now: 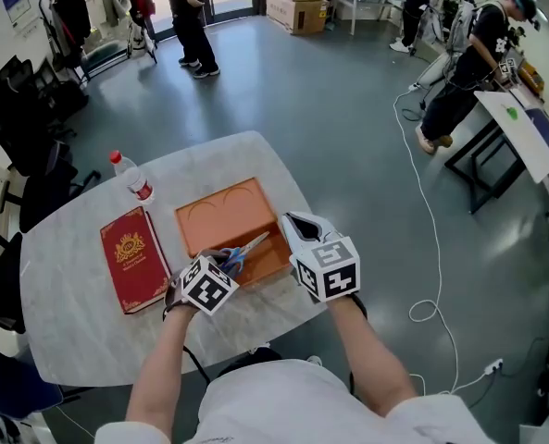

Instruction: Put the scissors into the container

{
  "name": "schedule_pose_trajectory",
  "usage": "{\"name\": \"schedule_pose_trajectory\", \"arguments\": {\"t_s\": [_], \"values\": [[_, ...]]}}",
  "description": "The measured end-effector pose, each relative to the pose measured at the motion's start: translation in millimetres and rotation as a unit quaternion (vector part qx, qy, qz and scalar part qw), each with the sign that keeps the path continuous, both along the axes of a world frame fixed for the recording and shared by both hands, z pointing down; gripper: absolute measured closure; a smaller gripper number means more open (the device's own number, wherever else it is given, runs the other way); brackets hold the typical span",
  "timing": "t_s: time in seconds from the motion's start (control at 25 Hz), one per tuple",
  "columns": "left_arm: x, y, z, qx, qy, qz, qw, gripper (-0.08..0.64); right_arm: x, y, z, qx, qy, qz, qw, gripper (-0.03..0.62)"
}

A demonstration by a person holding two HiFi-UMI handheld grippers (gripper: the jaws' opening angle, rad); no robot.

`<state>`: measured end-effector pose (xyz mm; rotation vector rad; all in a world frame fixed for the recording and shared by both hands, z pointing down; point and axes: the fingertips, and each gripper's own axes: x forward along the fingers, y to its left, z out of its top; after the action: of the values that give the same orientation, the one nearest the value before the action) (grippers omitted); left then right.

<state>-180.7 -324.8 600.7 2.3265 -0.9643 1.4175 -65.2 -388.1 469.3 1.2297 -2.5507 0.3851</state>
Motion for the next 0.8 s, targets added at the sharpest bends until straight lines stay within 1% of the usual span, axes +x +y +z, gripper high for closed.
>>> {"name": "schedule_pose_trajectory", "arguments": {"t_s": [0.36, 0.6, 0.8], "values": [[2.8, -3.9, 22.3, -0.038, -0.028, 0.035, 0.9983, 0.479, 4.2, -7.7, 5.1, -0.005, 0.005, 0.015, 1.0, 0.588], [2.8, -5.9, 31.9, -0.056, -0.042, 0.035, 0.9969, 0.479, 5.7, -9.7, 8.2, -0.004, 0.011, 0.02, 1.0, 0.588], [1.8, -5.3, 37.7, -0.069, -0.06, 0.046, 0.9948, 0.479, 5.0, -8.9, 10.5, -0.007, 0.013, 0.021, 1.0, 0.588]]}}
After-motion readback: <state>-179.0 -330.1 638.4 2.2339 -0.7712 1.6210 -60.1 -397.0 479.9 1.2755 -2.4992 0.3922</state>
